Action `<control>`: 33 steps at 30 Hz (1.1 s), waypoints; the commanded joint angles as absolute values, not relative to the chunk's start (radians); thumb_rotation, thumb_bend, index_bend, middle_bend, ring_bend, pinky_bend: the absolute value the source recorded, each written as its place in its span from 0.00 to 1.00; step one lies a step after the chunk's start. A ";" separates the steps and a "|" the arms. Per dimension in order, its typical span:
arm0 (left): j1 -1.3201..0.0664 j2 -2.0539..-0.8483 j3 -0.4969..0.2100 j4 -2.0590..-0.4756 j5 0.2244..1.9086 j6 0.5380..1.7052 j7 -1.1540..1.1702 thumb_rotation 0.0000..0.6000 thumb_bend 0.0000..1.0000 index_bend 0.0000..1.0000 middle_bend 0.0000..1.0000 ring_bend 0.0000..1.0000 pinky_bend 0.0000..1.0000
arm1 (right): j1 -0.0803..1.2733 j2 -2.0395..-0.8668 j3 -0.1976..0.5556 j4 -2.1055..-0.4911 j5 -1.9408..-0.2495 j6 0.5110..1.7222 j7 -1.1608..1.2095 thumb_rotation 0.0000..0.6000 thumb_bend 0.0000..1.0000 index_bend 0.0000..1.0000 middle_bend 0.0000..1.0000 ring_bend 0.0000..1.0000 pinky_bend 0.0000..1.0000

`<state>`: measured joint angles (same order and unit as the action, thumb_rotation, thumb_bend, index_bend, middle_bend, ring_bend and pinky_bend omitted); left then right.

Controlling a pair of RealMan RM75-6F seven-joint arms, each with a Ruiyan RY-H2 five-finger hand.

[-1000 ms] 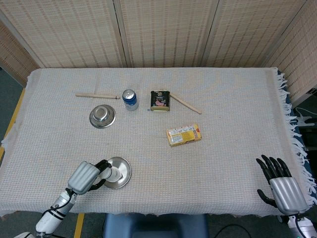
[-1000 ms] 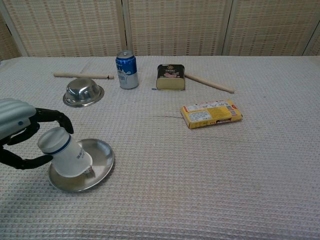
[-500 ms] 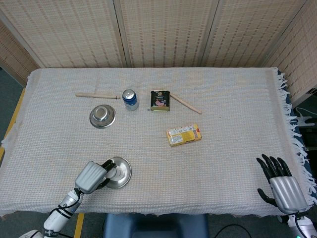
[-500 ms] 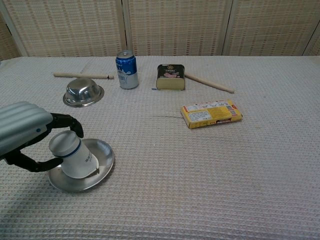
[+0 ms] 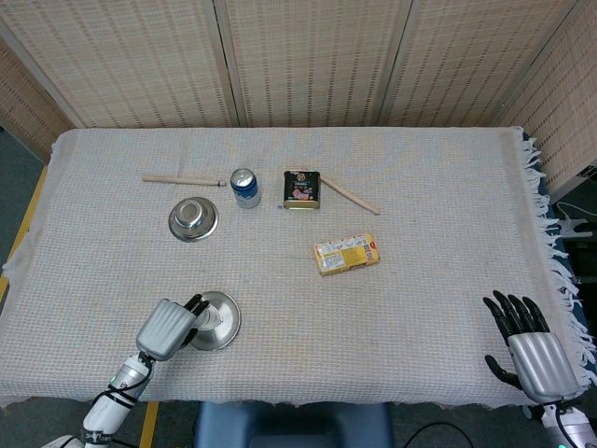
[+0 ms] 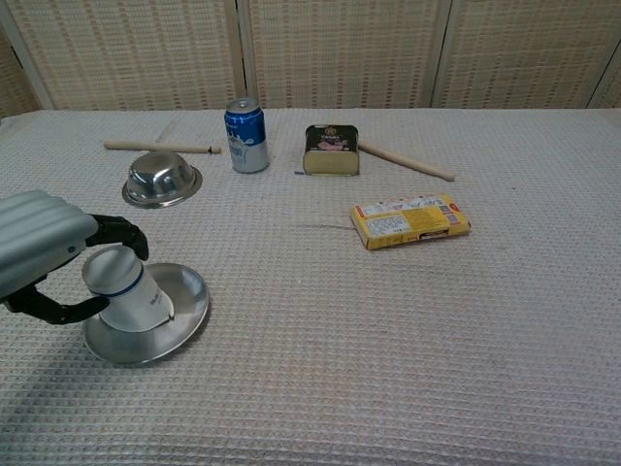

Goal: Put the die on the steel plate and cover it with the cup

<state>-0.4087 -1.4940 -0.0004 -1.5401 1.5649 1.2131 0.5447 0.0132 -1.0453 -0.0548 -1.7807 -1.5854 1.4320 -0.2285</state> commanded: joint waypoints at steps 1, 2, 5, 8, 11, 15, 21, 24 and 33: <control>-0.420 -1.467 0.023 -1.579 1.585 1.187 0.465 1.00 0.40 0.55 0.71 0.86 0.97 | 0.014 -1.046 -0.055 -1.780 -1.584 1.430 -0.229 0.97 0.17 0.00 0.00 0.00 0.00; -0.423 -1.462 0.029 -1.585 1.595 1.186 0.447 1.00 0.40 0.55 0.71 0.86 0.97 | 0.015 -1.046 -0.055 -1.780 -1.583 1.429 -0.229 0.97 0.17 0.00 0.00 0.00 0.00; -0.426 -1.456 0.035 -1.590 1.611 1.187 0.422 1.00 0.40 0.55 0.71 0.86 0.97 | 0.015 -1.047 -0.055 -1.780 -1.583 1.428 -0.230 0.97 0.17 0.00 0.00 0.00 0.00; -0.429 -1.454 0.033 -1.589 1.625 1.199 0.393 1.00 0.40 0.54 0.70 0.86 0.97 | 0.015 -1.047 -0.055 -1.780 -1.582 1.427 -0.231 0.96 0.17 0.00 0.00 0.00 0.00; -0.431 -1.455 0.024 -1.577 1.610 1.193 0.396 1.00 0.40 0.53 0.69 0.86 0.97 | 0.015 -1.048 -0.055 -1.780 -1.581 1.426 -0.232 0.96 0.17 0.00 0.00 0.00 0.00; -0.419 -1.479 0.000 -1.536 1.583 1.220 0.517 1.00 0.40 0.53 0.69 0.86 0.97 | 0.015 -1.048 -0.055 -1.781 -1.580 1.426 -0.233 0.97 0.17 0.00 0.00 0.00 0.00; -0.401 -1.487 -0.026 -1.574 1.473 1.207 0.715 1.00 0.40 0.54 0.70 0.86 0.97 | 0.015 -1.048 -0.055 -1.781 -1.581 1.427 -0.235 0.97 0.17 0.00 0.00 0.00 0.00; -0.398 -1.490 -0.031 -1.586 1.457 1.214 0.741 1.00 0.40 0.54 0.70 0.86 0.97 | 0.015 -1.049 -0.055 -1.781 -1.580 1.426 -0.236 0.97 0.17 0.00 0.00 0.00 0.00; -0.439 -1.398 0.007 -1.699 1.435 1.075 0.560 1.00 0.40 0.54 0.70 0.86 0.97 | 0.018 -1.050 -0.052 -1.779 -1.572 1.421 -0.234 0.96 0.17 0.00 0.00 0.00 0.00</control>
<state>-0.4178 -1.4384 -0.0109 -1.6550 1.4400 1.1340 0.6324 0.0181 -1.0498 -0.0523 -1.7786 -1.5725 1.4214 -0.2343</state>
